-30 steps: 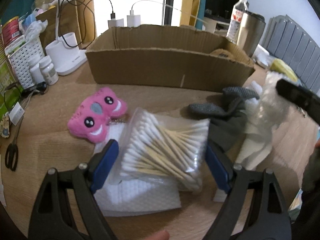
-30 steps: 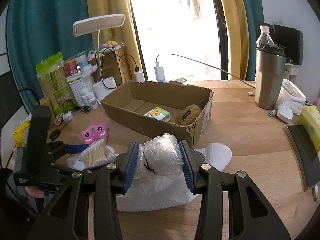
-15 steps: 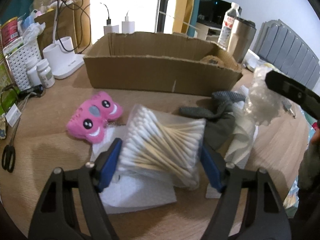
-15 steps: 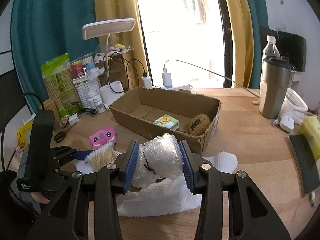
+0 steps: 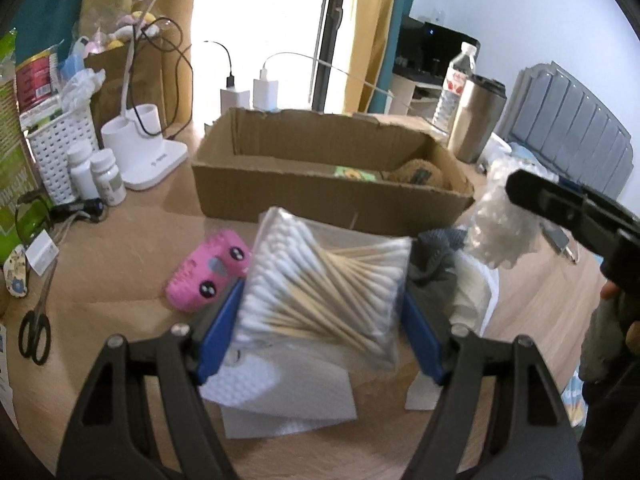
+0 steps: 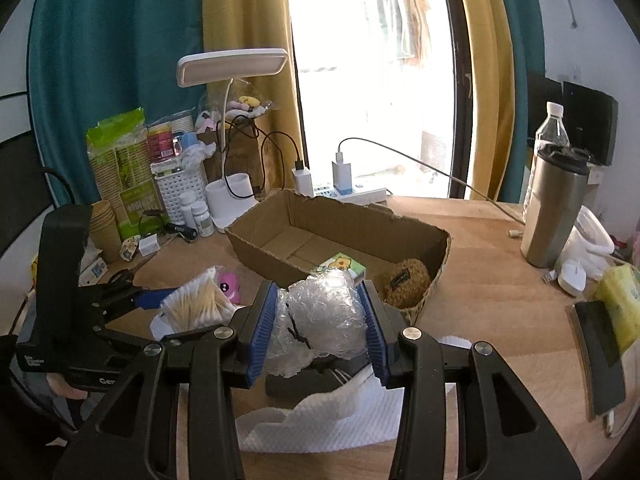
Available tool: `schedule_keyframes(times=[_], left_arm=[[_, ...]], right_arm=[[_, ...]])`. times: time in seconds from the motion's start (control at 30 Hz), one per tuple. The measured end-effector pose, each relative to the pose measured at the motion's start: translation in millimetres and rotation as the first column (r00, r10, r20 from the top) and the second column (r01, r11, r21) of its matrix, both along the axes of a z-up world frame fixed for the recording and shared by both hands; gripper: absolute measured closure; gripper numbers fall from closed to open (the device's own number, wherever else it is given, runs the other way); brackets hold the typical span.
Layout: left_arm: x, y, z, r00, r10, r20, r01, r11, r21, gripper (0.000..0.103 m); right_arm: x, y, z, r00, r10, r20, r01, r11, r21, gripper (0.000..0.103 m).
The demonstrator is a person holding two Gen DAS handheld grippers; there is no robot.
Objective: Organize soft objects
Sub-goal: 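Lower both held items into the cardboard box and open both grippers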
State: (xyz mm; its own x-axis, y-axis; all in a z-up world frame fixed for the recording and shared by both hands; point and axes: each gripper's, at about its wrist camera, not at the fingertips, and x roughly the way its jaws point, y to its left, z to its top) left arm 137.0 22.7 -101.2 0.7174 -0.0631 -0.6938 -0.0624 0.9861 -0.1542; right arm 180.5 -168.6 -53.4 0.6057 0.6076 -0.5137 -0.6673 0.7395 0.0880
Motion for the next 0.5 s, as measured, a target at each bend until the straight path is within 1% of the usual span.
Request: schedule_keyframes(times=[0.3, 0.5], left_arm=[[2.8, 8.6, 24.3, 0.997, -0.007, 0.082, 0.007, 1.0, 0.0, 0.027], [9.3, 13.9, 33.7, 0.994, -0.006, 0.105, 0.005, 1.0, 0.005, 0.027]], right_arm=[[9.1, 9.1, 6.8, 1.0, 0.006, 0.016, -0.006, 1.0, -0.006, 0.059], [16.4, 12.4, 8.8, 1.0, 0.003, 0.02, -0.003, 1.0, -0.008, 0.059]])
